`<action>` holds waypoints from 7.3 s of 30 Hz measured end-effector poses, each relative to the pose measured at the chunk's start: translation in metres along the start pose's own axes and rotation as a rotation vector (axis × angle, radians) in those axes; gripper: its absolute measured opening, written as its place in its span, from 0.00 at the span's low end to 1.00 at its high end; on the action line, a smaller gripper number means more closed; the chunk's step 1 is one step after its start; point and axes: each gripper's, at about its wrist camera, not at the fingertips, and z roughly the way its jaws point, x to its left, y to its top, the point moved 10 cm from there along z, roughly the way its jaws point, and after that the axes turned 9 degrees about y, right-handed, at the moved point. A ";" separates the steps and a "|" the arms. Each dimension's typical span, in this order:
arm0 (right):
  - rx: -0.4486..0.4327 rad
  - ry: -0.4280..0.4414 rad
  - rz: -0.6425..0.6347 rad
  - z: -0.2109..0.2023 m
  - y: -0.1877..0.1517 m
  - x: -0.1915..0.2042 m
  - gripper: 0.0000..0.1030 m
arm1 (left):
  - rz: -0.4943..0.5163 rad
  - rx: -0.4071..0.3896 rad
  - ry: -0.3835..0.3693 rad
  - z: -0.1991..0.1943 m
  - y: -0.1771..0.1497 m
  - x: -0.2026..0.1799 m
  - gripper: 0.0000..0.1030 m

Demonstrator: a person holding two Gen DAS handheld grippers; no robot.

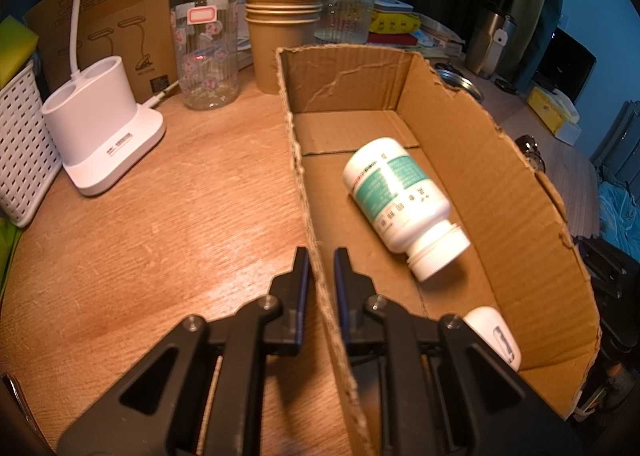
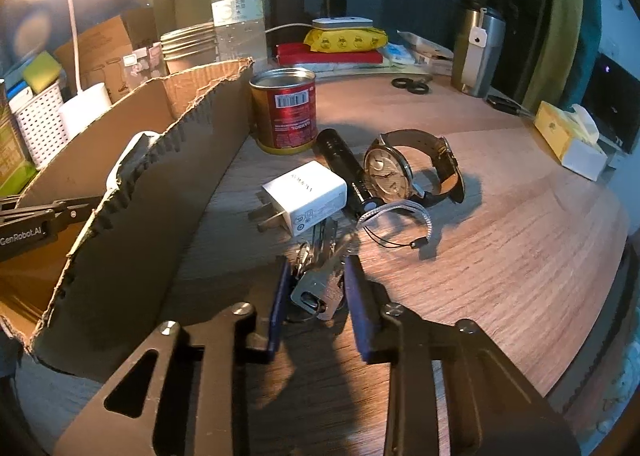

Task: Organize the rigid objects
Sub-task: 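Lower the right tool onto the keys and close on them, then lift the keys with the right tool and carry them into the box, then open the right tool to drop the keys beside the pill bottle, then move the right tool out of the box to the white charger, then grasp the white ROMOSS charger with the right tool and lift it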

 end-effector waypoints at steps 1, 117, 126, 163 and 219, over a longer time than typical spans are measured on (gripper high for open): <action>0.000 0.002 0.000 0.000 0.000 0.000 0.26 | 0.000 0.000 0.000 0.000 0.000 0.000 0.13; -0.070 0.183 -0.166 -0.019 0.041 0.110 0.10 | 0.002 -0.007 0.005 0.000 0.003 0.004 0.13; -0.066 0.210 -0.151 -0.021 0.042 0.112 0.22 | 0.001 -0.008 0.005 0.000 0.003 0.004 0.13; -0.207 0.104 0.039 -0.057 0.057 0.025 0.50 | -0.002 -0.010 0.005 0.000 0.003 0.005 0.13; 0.075 0.074 -0.058 0.047 0.046 0.009 0.54 | -0.003 -0.013 0.005 -0.001 0.003 0.000 0.13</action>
